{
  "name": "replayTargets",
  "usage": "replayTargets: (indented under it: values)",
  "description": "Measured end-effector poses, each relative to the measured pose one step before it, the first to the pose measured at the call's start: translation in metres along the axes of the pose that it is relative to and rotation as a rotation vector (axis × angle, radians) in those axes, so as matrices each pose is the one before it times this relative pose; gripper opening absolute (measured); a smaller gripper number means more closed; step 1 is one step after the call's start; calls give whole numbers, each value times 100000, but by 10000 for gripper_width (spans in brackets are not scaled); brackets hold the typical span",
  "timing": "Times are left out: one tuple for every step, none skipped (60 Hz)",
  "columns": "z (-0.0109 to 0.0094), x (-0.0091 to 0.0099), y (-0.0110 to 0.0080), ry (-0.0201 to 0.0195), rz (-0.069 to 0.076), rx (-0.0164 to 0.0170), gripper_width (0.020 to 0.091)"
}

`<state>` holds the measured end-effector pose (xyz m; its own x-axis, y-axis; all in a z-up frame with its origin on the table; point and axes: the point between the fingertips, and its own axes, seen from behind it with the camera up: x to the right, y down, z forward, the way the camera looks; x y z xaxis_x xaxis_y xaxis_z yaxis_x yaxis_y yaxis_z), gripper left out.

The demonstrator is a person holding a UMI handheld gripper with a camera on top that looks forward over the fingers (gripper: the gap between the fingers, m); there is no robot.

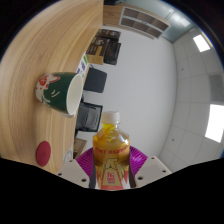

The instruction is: Pour water

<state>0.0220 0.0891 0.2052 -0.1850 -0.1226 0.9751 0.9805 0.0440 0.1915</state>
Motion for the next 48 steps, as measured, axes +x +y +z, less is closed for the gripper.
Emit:
replayTargets:
  values:
    - [278,-397,-225,-138,-5129,134,453]
    - [254,-343,-262,140,-5301,289,454]
    - [217,-315,-272,129,-5374,409,456]
    - [174,-262,-208,244,-5098,374,456]
    - [130,-173,-138,482,-4400,73,456]
    - [-125,55,215,29,-3800,305,456]
    - [337,-289,-476,426,-2401,220,456]
    - [247,-407,-236,-622,-1914,581,455]
    - [101,-242,-182,-154,-1515,352,456]
    - [100,-275,-134,-303,-990,184,453]
    - [53,-218,-89,-281,-654,114,455]
    - [38,-207,-35,-408,-492,72,457]
    - [71,-91,-67,-176,-211,155,457]
    - [-395,219,147,748,326,-5,456]
    - [398,-67,-169,-565,324,280,454]
    - [73,0,17,26,29,-30,456]
    - [50,42,68,55,-125,-163,457]
    - [46,93,118,235,13,-242,457]
    - [33,151,130,361,262,-278,456]
    - [22,186,118,348,664,-145,455]
    - [-171,289,180,370,1178,74,456]
    - [6,316,155,988,1765,-113,458]
    - [60,295,183,550,2136,-311,457]
    - [170,280,191,146,2618,-424,456]
    - [-29,468,337,1007,3314,-642,456]
    - [65,446,356,628,3802,-755,454]
    - [110,794,437,-217,3598,-425,456]
    - [85,547,454,801,5041,-1081,455]
    - [94,580,445,688,5692,-1101,456]
    - [78,557,415,544,6274,-938,456]
    - [26,571,401,363,6856,-918,457]
    - [23,539,384,393,7409,-858,457]
    - [-12,537,379,335,7813,-907,457]
    - [79,855,115,707,7057,-13,460]
    - [13,381,281,-468,8273,-1104,459]
    - [63,365,224,-209,8438,-817,457]
    - [1,336,275,36,8802,-861,458]
    - [-8,244,302,8,9113,-802,459]
    - [81,123,233,-699,9167,-928,457]
    - [12,-6,318,-523,9263,-667,457]
    - [-1170,80,1546,2346,11190,872,457]
    - [647,28,-146,-2159,7599,-1273,455]
    - [-419,-242,889,116,10118,-2637,456]
    - [497,-106,392,-1558,7840,-761,456]
    - [111,-102,697,-1848,8209,-1970,456]
    - [-39,-335,740,-2105,8202,-1625,456]
    - [5,-347,715,-2601,8142,-1606,456]
    - [183,-417,894,-2788,7616,-1692,456]
